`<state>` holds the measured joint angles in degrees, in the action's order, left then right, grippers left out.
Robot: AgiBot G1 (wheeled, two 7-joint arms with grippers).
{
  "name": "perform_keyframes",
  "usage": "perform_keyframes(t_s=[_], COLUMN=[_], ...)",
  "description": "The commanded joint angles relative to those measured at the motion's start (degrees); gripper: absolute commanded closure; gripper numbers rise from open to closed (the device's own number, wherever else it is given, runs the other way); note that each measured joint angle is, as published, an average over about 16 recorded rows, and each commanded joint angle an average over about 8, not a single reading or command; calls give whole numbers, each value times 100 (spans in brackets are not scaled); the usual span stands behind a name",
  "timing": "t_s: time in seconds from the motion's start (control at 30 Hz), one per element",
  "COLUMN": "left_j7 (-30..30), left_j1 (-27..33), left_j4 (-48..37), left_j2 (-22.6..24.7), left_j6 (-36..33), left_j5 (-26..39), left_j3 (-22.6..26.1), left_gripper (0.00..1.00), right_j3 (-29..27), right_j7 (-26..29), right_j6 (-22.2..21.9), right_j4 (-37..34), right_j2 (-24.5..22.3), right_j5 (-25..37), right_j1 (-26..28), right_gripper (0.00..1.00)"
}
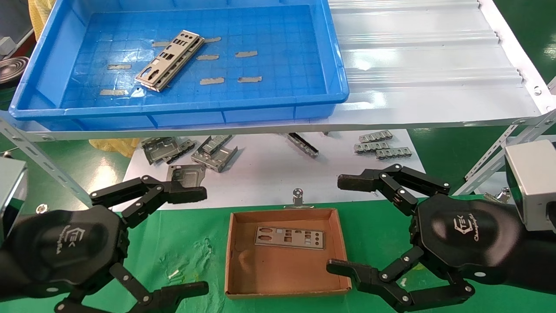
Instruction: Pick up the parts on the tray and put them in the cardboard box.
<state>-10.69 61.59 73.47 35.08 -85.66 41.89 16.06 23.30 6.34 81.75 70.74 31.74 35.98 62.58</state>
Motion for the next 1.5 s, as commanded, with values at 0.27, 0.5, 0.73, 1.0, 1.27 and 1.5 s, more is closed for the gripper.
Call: perform_keyframes(t_s=[0.27, 0.5, 0.73, 1.0, 1.27, 1.5], left_j7=[0, 0, 0, 0, 0, 0], left_j1=[0, 0, 0, 0, 0, 0], left_j4=[0, 0, 0, 0, 0, 0], left_j2=[0, 0, 0, 0, 0, 0], left_j6=[0, 0, 0, 0, 0, 0], left_j5=[0, 0, 0, 0, 0, 0], left_j3=[0, 0, 0, 0, 0, 0], left_gripper=[0, 0, 0, 0, 0, 0], right_j3=[0, 0, 0, 0, 0, 0], right_j7=[0, 0, 0, 0, 0, 0], right_j6=[0, 0, 0, 0, 0, 0], right_j4=[0, 0, 0, 0, 0, 0], right_j2=[0, 0, 0, 0, 0, 0], right_j5=[0, 0, 0, 0, 0, 0], right_j1=[0, 0, 0, 0, 0, 0], right_gripper=[0, 38, 100, 100, 100, 100])
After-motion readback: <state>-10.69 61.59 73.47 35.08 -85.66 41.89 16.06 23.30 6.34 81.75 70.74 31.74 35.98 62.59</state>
